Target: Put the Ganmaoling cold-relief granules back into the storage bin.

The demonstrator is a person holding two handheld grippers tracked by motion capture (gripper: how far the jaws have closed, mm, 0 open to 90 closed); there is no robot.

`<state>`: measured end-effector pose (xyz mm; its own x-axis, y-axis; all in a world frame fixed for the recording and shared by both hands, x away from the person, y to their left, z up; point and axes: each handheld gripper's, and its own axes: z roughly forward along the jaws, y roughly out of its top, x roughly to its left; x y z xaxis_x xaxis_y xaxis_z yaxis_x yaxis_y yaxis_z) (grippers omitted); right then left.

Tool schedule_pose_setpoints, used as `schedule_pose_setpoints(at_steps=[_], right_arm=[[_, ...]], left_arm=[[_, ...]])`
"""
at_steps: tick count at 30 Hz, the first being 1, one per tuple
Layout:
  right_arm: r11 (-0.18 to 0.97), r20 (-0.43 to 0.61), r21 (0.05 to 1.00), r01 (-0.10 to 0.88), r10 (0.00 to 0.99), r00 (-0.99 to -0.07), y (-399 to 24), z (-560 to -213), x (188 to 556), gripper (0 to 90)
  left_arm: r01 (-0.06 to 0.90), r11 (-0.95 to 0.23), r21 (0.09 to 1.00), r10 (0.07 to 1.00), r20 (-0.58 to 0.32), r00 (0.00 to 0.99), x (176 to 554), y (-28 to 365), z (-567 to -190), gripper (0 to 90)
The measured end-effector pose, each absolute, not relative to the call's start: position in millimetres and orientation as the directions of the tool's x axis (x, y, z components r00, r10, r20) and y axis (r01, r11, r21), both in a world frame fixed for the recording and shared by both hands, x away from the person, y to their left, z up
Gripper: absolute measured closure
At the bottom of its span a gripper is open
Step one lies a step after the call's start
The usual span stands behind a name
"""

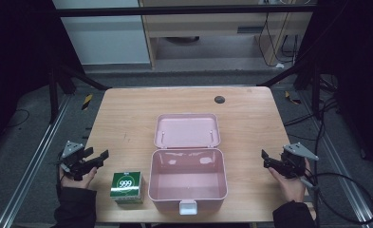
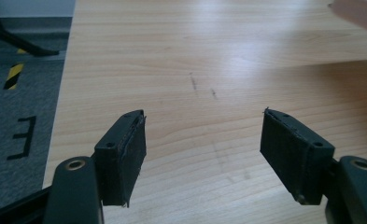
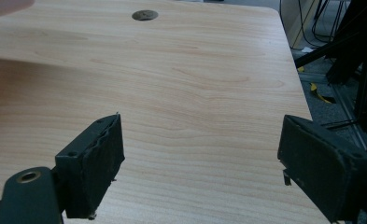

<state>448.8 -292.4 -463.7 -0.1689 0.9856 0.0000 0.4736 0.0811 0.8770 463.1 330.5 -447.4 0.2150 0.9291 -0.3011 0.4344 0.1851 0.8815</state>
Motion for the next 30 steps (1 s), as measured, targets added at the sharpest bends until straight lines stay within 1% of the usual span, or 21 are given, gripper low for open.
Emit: schedule_pose_setpoints(at_steps=[1, 3, 4, 5, 6, 8, 9, 13, 14, 16, 18, 22, 25, 30], right_arm=[[0.081, 0.000, 0.877, 0.474, 0.986, -0.169, -292.4, -463.7, 448.8, 14.5], [0.086, -0.001, 0.871, 0.484, 0.985, -0.173, -292.4, -463.7, 449.0, 14.4], [0.089, -0.004, 0.871, 0.484, 0.985, -0.174, -292.4, -463.7, 449.0, 14.4], [0.089, -0.004, 0.871, 0.484, 0.985, -0.174, -292.4, -463.7, 449.0, 14.4], [0.089, -0.003, 0.870, 0.486, 0.984, -0.176, -292.4, -463.7, 449.1, 14.3], [0.089, -0.003, 0.870, 0.486, 0.984, -0.176, -292.5, -463.7, 449.1, 14.1], [0.093, -0.006, 0.867, 0.490, 0.984, -0.176, -292.7, -463.8, 449.2, 13.4], [0.099, -0.012, 0.863, 0.495, 0.984, -0.176, -292.1, -464.6, 449.3, 13.0], [0.103, -0.012, 0.862, 0.497, 0.983, -0.182, -291.5, -464.9, 449.0, 12.8], [0.105, -0.012, 0.861, 0.497, 0.982, -0.186, -291.2, -464.9, 448.9, 12.5], [0.113, -0.015, 0.860, 0.498, 0.980, -0.197, -290.8, -465.4, 448.6, 11.7], [0.142, -0.043, 0.856, 0.497, 0.978, -0.205, -289.4, -467.7, 449.1, 9.4], [0.155, -0.055, 0.858, 0.490, 0.976, -0.211, -289.2, -468.9, 448.9, 9.4], [0.154, -0.047, 0.861, 0.485, 0.973, -0.226, -290.5, -470.2, 448.0, 9.4]], left_arm=[[0.434, 0.185, 0.881, 0.929, -0.301, 0.215, 463.1, 330.5, -447.4, 30.9], [0.463, 0.172, 0.869, 0.912, -0.319, 0.260, 462.7, 329.2, -443.5, 30.2], [0.484, 0.141, 0.863, 0.896, -0.320, 0.309, 462.3, 327.1, -440.5, 30.0], [0.484, 0.141, 0.863, 0.896, -0.320, 0.309, 462.3, 327.1, -440.5, 29.8], [0.495, 0.114, 0.862, 0.884, -0.315, 0.346, 462.7, 323.8, -437.2, 29.9], [0.490, 0.111, 0.865, 0.879, -0.316, 0.357, 462.6, 321.4, -435.3, 29.1], [0.497, 0.082, 0.864, 0.869, -0.307, 0.389, 462.4, 320.3, -432.7, 29.5], [0.498, 0.068, 0.865, 0.850, -0.312, 0.425, 461.7, 316.4, -427.9, 29.2], [0.509, 0.040, 0.860, 0.835, -0.309, 0.456, 460.7, 316.2, -424.3, 29.8], [0.511, 0.027, 0.859, 0.829, -0.305, 0.469, 460.1, 315.2, -422.2, 29.5], [0.533, -0.004, 0.846, 0.799, -0.318, 0.510, 458.3, 313.3, -416.9, 27.0], [0.535, -0.064, 0.843, 0.772, -0.298, 0.561, 450.0, 303.8, -405.7, 25.4], [0.536, -0.080, 0.841, 0.753, -0.301, 0.585, 446.9, 300.4, -401.3, 24.7], [0.543, -0.118, 0.831, 0.717, -0.307, 0.626, 441.4, 292.1, -393.3, 22.5]])
